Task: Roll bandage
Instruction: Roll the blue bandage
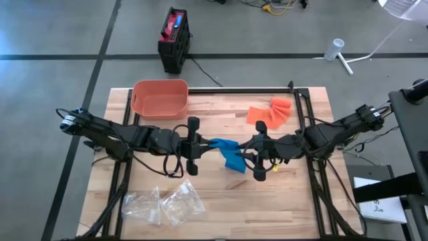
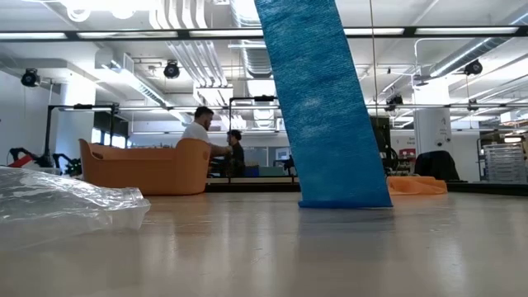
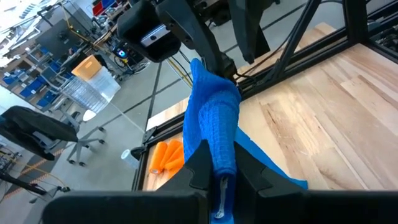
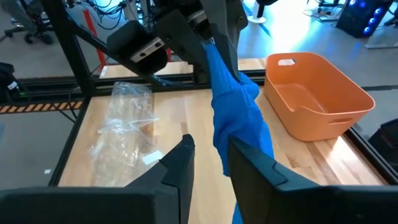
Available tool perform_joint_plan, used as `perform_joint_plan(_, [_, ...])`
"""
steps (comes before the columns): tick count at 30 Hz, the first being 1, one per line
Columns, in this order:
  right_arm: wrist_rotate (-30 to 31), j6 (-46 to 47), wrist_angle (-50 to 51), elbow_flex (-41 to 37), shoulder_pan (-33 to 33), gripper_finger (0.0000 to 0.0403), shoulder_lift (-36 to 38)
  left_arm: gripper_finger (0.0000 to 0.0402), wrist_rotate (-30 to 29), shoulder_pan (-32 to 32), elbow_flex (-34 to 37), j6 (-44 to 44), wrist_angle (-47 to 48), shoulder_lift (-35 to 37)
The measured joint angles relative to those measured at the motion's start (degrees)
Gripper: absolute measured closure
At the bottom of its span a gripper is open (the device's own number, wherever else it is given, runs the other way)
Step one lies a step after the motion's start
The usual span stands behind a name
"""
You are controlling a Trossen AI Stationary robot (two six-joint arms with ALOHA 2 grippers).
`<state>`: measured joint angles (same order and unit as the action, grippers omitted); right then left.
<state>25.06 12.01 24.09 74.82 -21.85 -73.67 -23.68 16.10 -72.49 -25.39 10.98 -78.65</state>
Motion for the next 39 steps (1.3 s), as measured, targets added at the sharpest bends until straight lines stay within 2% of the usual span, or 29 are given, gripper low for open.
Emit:
perform_joint_plan(10, [3.5,-1.0,-0.6,-0.2,0.5,0.0311,0.0,0.0386,0.0,0.0,0.0,0.0,0.0,0.0])
perform_joint_plan(22, [3.7,-1.7,-1.8,-0.2,0.9,0.0311,-1.7,0.0385,0.0,0.0,0.0,0.0,0.4,0.0])
perform_joint_plan(29, [3.9,-5.6,-5.9,-0.3,0.9,0.0314,-3.0,0.0385,0.2,0.0,0.0,-0.4,-0.5,0.0])
perform_joint_plan(34, [3.6,-6.1,-5.6,-0.3,1.2,0.0336,-2.9,0.0384,0.1,0.0,0.0,-0.4,-0.5,0.0])
perform_joint_plan(39, [3.4,-8.0,-5.8,-0.3,1.2,0.0390,-3.1,0.0384,-1.9,0.0,0.0,-0.4,-0.4,0.0])
